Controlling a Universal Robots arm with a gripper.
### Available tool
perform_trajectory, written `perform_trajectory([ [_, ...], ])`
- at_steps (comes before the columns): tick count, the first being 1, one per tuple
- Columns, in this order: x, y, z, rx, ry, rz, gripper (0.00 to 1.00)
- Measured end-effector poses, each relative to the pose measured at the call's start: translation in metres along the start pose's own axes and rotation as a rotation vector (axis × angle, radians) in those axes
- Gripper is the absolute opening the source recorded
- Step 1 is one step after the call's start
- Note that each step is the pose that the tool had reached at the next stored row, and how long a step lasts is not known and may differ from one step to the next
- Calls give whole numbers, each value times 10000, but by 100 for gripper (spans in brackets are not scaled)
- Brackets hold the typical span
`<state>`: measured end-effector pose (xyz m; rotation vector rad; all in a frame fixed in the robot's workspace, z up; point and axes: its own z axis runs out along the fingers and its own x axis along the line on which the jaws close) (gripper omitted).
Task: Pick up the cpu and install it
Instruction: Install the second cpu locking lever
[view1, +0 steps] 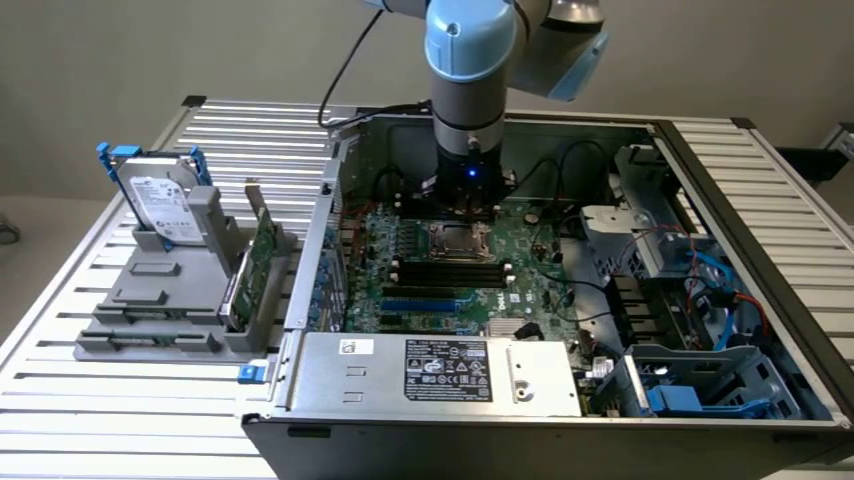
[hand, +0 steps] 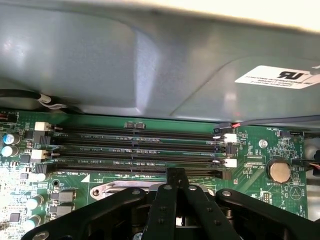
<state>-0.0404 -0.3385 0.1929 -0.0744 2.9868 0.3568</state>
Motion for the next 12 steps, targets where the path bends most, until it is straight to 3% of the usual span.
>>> perform_trajectory([
  [12, -22, -5, 16, -39, 0, 6, 11],
])
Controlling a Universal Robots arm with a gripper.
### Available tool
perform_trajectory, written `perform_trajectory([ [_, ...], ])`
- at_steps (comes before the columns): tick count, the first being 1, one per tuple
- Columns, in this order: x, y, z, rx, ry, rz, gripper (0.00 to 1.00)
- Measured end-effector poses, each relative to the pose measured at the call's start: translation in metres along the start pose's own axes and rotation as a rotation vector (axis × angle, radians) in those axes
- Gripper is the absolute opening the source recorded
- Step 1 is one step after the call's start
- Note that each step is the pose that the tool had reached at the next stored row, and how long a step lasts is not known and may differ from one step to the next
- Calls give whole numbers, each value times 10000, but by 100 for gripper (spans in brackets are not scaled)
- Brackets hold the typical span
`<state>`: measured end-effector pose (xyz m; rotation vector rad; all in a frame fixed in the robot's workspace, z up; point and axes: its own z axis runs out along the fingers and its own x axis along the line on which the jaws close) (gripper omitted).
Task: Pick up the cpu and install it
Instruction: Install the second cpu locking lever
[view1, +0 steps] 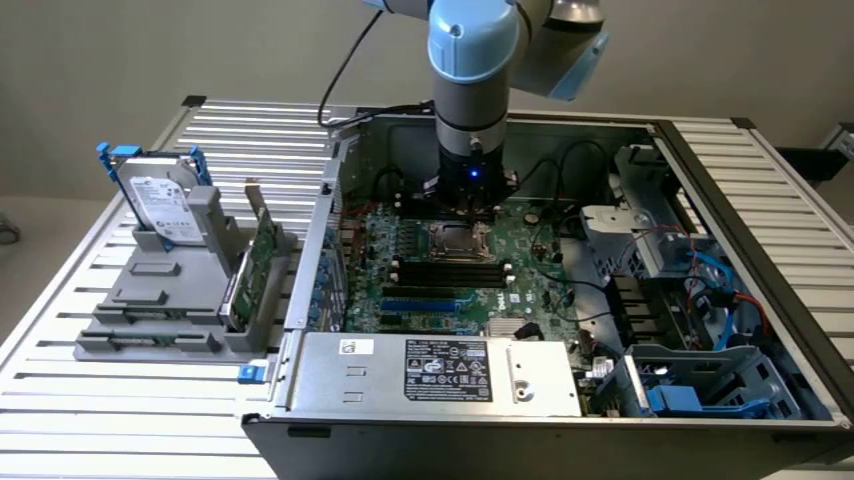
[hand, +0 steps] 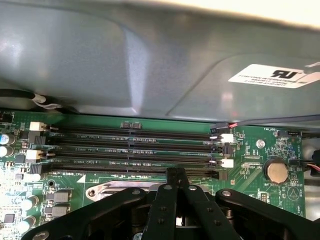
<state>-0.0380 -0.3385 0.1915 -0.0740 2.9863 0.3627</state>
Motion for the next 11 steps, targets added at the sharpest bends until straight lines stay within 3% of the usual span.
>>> perform_trajectory([
  [6, -6, -1, 0, -38, 44, 16, 11],
  [11, -7, -1, 1, -128, 65, 34, 11],
])
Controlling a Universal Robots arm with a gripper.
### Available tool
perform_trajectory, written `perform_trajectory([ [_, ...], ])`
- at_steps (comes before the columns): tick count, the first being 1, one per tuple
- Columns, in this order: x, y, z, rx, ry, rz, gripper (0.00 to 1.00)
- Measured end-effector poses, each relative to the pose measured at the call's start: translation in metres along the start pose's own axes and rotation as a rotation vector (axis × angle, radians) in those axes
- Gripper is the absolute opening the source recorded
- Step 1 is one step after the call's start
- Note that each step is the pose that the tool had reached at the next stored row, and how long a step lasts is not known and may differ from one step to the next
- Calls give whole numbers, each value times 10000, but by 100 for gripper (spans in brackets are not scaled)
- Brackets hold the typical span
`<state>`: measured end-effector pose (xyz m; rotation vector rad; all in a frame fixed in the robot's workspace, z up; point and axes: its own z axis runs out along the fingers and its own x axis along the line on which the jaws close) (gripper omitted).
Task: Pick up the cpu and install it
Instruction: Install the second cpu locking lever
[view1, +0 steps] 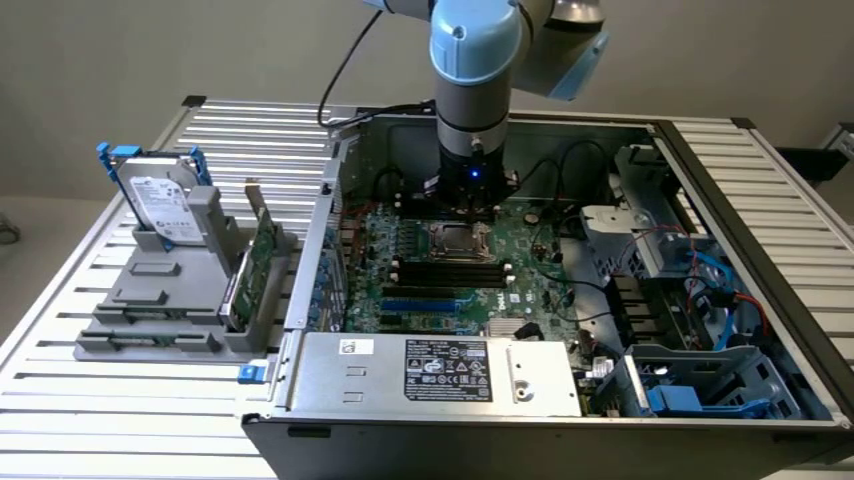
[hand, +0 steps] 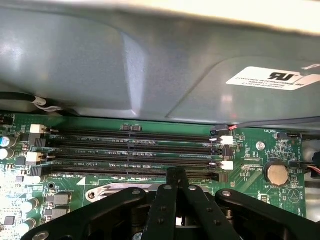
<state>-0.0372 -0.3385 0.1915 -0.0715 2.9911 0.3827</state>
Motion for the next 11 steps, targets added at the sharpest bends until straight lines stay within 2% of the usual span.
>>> perform_trajectory([
  [11, -16, -3, 1, -117, 2, 17, 11],
])
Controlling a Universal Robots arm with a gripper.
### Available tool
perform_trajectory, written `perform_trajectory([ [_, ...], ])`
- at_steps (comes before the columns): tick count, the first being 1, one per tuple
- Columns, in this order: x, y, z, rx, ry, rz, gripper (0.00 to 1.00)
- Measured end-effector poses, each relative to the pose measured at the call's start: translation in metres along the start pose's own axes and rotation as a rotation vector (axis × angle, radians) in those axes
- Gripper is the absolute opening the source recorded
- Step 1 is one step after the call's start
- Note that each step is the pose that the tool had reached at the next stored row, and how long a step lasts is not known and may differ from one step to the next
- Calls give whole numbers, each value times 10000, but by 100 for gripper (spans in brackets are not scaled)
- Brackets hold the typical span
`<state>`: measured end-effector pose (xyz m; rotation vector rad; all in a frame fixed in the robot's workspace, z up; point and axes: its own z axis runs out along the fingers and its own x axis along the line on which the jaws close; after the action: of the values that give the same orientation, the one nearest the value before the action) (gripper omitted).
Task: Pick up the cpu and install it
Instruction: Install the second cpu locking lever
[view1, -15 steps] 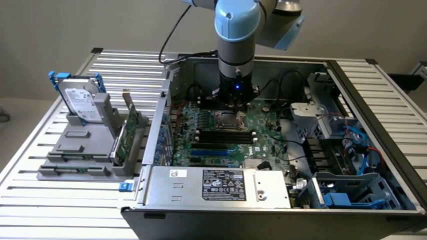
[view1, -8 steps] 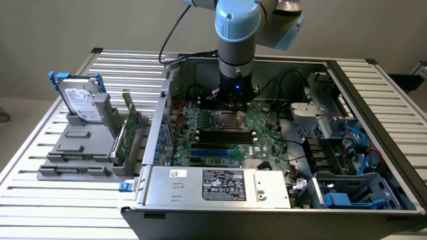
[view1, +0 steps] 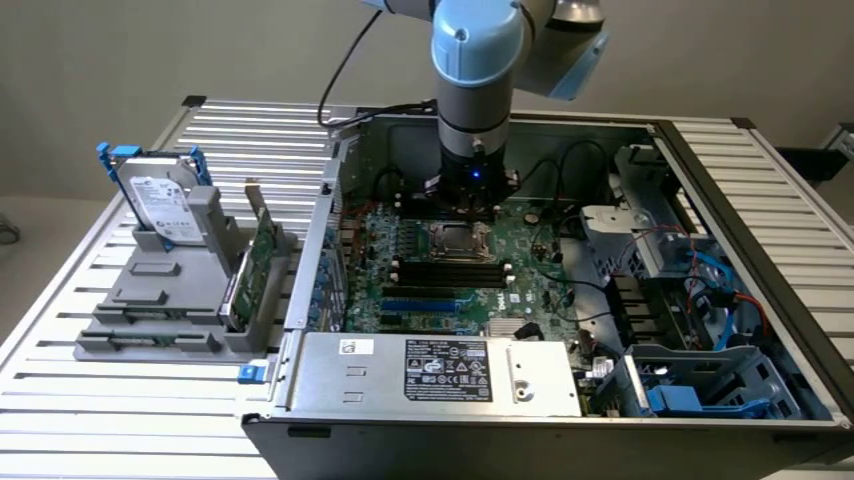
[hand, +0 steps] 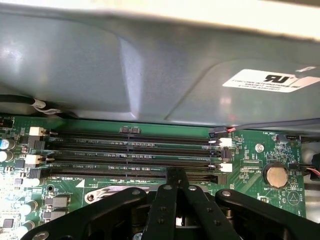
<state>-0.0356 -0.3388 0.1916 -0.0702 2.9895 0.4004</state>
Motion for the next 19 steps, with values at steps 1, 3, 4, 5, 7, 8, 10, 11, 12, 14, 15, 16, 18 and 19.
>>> perform_trajectory([
  [1, -2, 0, 0, -14, -1, 1, 11],
  [3, -6, -1, 0, -41, -3, 5, 11],
  [4, -8, -1, 1, -55, -4, 7, 11],
  [5, -9, -1, 1, -67, -5, 8, 11],
  [7, -11, 1, -4, -85, -4, 10, 11],
  [8, -12, 4, -13, -92, -1, 12, 11],
  [10, -17, 12, -44, -93, 11, 14, 11],
  [11, -19, 16, -63, -90, 20, 17, 11],
  [12, -22, 21, -85, -90, 33, 20, 11],
  [14, -28, 34, -132, -91, 66, 30, 11],
  [15, -31, 39, -153, -91, 83, 34, 11],
  [16, -33, 42, -172, -91, 100, 39, 11],
  [18, -37, 45, -206, -92, 134, 48, 11],
  [19, -38, 43, -221, -93, 151, 54, 11],
])
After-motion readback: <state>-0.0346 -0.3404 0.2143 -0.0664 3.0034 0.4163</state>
